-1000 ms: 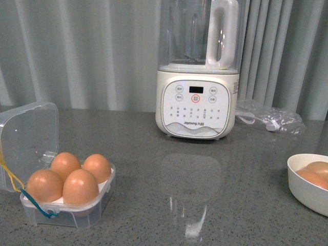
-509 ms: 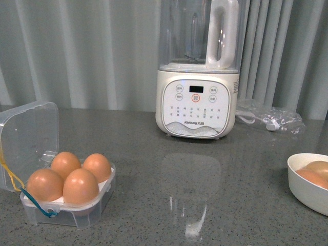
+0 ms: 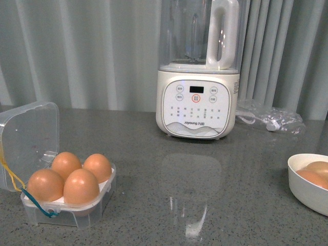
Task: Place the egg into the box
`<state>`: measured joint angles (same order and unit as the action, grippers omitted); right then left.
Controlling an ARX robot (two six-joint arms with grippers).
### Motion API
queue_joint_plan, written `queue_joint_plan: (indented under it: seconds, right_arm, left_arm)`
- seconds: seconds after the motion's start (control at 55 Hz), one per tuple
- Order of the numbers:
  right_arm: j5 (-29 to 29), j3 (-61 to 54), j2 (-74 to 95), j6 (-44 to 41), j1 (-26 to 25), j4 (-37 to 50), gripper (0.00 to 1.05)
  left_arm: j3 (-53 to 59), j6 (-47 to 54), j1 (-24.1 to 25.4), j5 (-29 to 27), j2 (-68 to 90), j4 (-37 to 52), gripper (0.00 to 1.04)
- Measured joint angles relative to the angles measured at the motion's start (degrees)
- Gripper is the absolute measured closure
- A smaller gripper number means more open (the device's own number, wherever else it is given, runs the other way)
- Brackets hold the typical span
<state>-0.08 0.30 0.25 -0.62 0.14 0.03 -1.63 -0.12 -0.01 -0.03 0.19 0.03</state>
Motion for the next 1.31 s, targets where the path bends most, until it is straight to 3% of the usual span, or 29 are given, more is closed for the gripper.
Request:
queue_joint_plan:
  seconds: [0.036, 0.127, 0.364, 0.527, 0.873, 0.945, 1.018, 1.127, 1.309]
  right_arm:
    - [0.0, 0.0, 0.0, 0.0, 0.0, 0.0, 1.01]
    - [0.0, 0.0, 0.0, 0.0, 0.0, 0.0, 0.89]
    - [0.0, 0.0, 0.0, 0.0, 0.0, 0.0, 0.34]
    - [0.0, 0.0, 0.0, 0.0, 0.0, 0.0, 0.06]
    - [0.0, 0.0, 0.0, 0.1, 0.0, 0.0, 0.07]
    - [0.0, 0.0, 0.0, 0.1, 0.0, 0.0, 0.07]
    - [0.0, 0.0, 0.0, 0.1, 0.0, 0.0, 0.07]
    - [0.0, 0.0, 0.0, 0.1, 0.0, 0.0, 0.07]
    - [0.0, 0.0, 0.0, 0.1, 0.0, 0.0, 0.07]
  left_arm:
    - [0.0, 0.0, 0.0, 0.0, 0.0, 0.0, 0.07]
    - [0.0, 0.0, 0.0, 0.0, 0.0, 0.0, 0.07]
    - [0.0, 0.0, 0.0, 0.0, 0.0, 0.0, 0.07]
    - [0.0, 0.0, 0.0, 0.0, 0.0, 0.0, 0.07]
    - [0.0, 0.0, 0.0, 0.0, 0.0, 0.0, 0.07]
    - [-2.8, -1.9, -3.0, -10.5, 4.3, -8.8, 0.07]
    - [-4.9, -3.3, -3.3, -16.7, 9.6, -14.3, 0.07]
    - [-5.5, -4.2, 0.7, -13.8, 13.0, -11.8, 0.07]
    - [-7.5, -4.3, 9.8, -4.1, 22.6, -0.9, 0.07]
